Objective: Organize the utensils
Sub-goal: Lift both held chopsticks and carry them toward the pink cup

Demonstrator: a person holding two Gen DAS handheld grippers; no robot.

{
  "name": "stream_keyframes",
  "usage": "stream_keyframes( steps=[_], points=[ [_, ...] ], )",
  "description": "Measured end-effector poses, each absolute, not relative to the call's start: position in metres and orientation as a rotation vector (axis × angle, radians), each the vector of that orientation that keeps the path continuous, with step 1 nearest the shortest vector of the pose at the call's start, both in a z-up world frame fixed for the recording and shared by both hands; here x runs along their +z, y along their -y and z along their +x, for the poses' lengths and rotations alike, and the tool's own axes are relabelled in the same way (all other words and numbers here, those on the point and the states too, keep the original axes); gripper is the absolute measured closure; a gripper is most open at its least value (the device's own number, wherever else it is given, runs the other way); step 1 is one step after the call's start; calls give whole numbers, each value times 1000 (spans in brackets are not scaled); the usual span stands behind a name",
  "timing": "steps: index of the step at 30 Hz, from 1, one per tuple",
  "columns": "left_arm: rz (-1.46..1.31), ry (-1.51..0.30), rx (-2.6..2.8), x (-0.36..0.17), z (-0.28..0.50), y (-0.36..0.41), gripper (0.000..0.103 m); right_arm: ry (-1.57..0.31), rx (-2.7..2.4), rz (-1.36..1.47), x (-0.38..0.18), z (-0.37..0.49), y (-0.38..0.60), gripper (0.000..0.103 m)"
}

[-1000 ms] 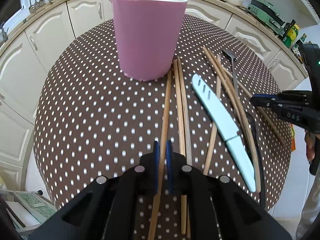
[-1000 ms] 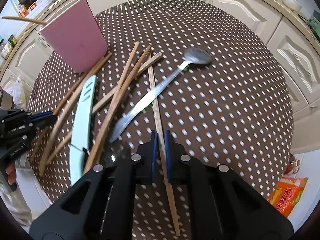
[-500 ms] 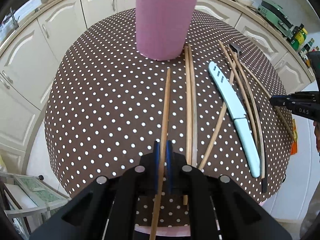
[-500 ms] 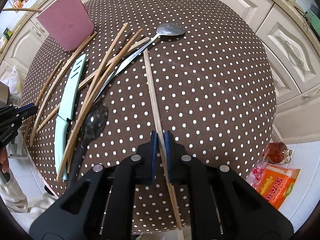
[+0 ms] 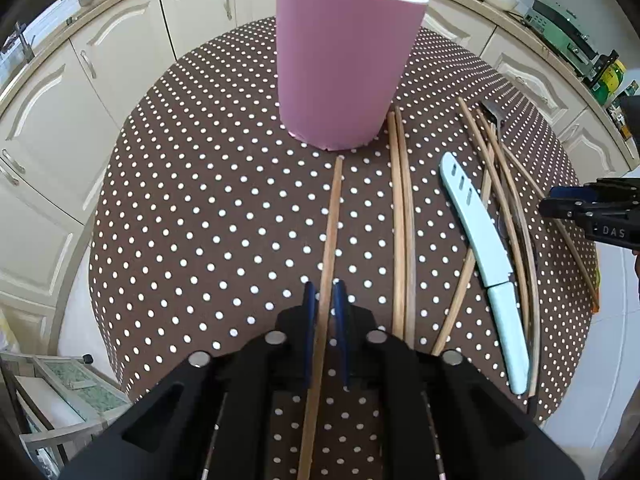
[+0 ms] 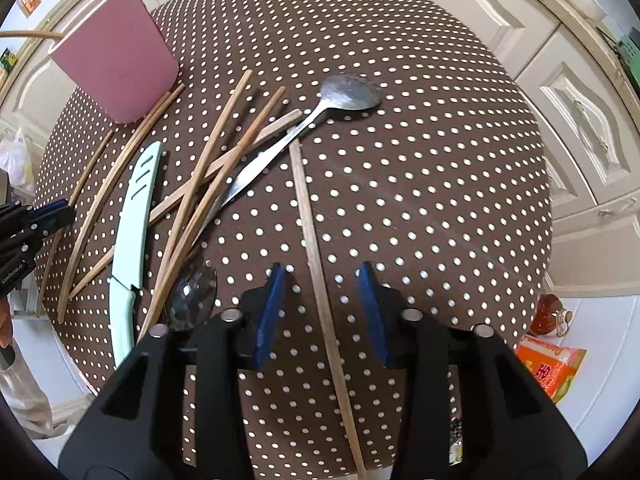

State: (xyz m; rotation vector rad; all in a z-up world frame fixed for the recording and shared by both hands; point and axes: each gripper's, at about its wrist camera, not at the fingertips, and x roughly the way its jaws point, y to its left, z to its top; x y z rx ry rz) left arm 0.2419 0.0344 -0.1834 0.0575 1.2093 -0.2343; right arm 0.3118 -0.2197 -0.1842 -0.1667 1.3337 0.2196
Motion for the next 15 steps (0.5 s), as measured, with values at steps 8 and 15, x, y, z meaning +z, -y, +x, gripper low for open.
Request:
stream_keyframes(
  steps=[8, 15],
  points=[
    [63, -1145, -215, -177, 219, -43, 97, -1276, 212, -146, -176, 311, 221, 96],
    [52, -1061, -238, -149, 198, -33, 98, -1234, 130, -75, -163, 287, 257, 97]
  ],
)
